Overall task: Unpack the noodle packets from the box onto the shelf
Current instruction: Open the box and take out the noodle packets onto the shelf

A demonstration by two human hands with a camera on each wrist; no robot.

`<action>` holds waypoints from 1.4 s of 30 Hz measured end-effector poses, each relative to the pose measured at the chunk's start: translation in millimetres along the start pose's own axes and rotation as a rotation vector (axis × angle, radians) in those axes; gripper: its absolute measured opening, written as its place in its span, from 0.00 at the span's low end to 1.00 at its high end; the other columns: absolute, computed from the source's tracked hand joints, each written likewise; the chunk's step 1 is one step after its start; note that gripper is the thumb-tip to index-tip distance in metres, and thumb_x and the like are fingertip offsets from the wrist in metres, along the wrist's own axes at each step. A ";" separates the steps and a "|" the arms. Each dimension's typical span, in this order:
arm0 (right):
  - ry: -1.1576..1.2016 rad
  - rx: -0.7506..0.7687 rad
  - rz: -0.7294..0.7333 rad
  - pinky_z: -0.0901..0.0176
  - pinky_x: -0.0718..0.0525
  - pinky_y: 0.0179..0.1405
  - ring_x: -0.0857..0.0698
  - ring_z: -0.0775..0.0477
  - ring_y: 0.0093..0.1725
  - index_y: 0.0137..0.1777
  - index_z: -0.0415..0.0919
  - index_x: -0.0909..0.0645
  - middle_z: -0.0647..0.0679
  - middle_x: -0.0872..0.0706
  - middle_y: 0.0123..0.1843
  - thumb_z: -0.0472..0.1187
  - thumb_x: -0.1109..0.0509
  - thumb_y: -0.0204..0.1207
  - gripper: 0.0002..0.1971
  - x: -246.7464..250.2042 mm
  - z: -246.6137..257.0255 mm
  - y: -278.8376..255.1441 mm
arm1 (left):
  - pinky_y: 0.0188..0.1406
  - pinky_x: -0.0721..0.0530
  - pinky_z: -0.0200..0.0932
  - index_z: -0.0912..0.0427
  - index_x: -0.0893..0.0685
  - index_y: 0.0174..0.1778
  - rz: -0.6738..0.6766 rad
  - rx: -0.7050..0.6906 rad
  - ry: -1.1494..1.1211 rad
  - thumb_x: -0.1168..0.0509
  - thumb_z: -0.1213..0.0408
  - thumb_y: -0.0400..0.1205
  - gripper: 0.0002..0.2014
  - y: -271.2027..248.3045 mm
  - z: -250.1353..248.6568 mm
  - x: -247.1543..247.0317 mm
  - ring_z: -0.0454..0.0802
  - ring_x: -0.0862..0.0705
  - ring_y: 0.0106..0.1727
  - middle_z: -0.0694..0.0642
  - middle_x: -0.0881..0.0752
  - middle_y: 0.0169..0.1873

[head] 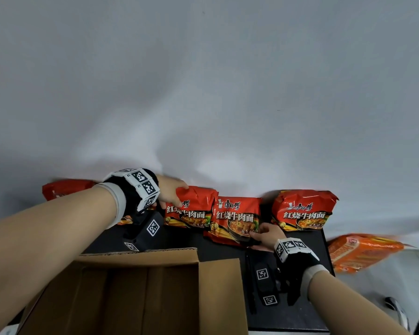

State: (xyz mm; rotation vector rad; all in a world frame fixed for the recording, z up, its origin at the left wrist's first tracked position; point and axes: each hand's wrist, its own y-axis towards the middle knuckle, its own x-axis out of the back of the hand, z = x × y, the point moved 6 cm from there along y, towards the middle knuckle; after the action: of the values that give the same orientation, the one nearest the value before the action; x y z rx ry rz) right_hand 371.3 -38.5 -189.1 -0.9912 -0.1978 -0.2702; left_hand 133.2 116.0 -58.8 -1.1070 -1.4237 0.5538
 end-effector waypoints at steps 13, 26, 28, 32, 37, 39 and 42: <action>-0.133 0.441 -0.222 0.80 0.23 0.23 0.20 0.58 0.35 0.41 0.38 0.24 0.47 0.20 0.38 0.33 0.29 0.75 0.06 33.1 20.5 -58.5 | 0.40 0.15 0.34 0.61 0.26 0.66 0.056 -0.175 -0.162 0.40 0.57 0.84 0.17 -18.5 -39.3 19.7 0.52 0.12 0.46 0.63 0.13 0.57; -0.020 0.627 -0.130 0.76 0.19 0.33 0.15 0.69 0.34 0.35 0.41 0.29 0.44 0.15 0.39 0.29 0.29 0.74 0.13 76.1 47.3 -91.6 | 0.58 0.16 0.40 0.60 0.47 0.82 0.062 -0.264 -0.137 0.38 0.52 0.82 0.37 -17.3 -105.0 11.2 0.58 0.16 0.64 0.64 0.33 0.78; 0.066 0.634 -0.078 0.75 0.18 0.32 0.15 0.65 0.34 0.36 0.40 0.29 0.41 0.16 0.40 0.27 0.30 0.74 0.12 81.1 46.3 -92.7 | 0.52 0.14 0.39 0.60 0.46 0.82 0.048 -0.301 -0.181 0.35 0.54 0.81 0.38 -13.0 -114.8 9.1 0.57 0.15 0.62 0.66 0.28 0.75; 0.159 0.645 -0.029 0.67 0.12 0.39 0.14 0.45 0.43 0.37 0.40 0.29 0.37 0.16 0.45 0.27 0.30 0.74 0.12 84.2 47.1 -92.1 | 0.45 0.10 0.40 0.65 0.32 0.75 -0.011 -0.299 -0.254 0.29 0.60 0.77 0.32 -8.5 -125.7 10.8 0.55 0.10 0.44 0.64 0.16 0.63; -0.206 0.618 -0.175 0.50 0.13 0.52 0.12 0.44 0.51 0.49 0.45 0.22 0.52 0.14 0.50 0.43 0.22 0.68 0.13 84.2 59.2 -88.0 | 0.32 0.13 0.31 0.67 0.20 0.60 -0.113 -0.257 -0.087 0.29 0.61 0.77 0.19 -11.3 -130.9 10.5 0.38 0.14 0.21 0.54 0.12 0.41; -0.406 0.688 -0.329 0.55 0.18 0.53 0.18 0.54 0.53 0.62 0.46 0.26 0.58 0.19 0.54 0.51 0.20 0.63 0.29 95.2 82.6 -97.2 | 0.43 0.11 0.38 0.65 0.17 0.56 -0.179 -0.231 0.007 0.28 0.58 0.76 0.18 -9.3 -133.1 13.9 0.40 0.13 0.23 0.54 0.09 0.38; -0.636 0.884 -0.333 0.54 0.23 0.63 0.25 0.51 0.65 0.70 0.50 0.29 0.54 0.21 0.65 0.52 0.20 0.61 0.37 92.2 124.1 -113.1 | 0.54 0.13 0.46 0.62 0.14 0.54 -0.197 -0.196 0.107 0.27 0.54 0.74 0.18 -5.8 -138.5 13.9 0.49 0.09 0.36 0.59 0.07 0.41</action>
State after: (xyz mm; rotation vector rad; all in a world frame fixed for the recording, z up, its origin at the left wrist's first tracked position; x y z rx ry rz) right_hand 418.3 -4.8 -6.5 -0.1256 -0.9778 -0.1323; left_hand 264.0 88.3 -19.6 -1.1171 -1.4962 0.2154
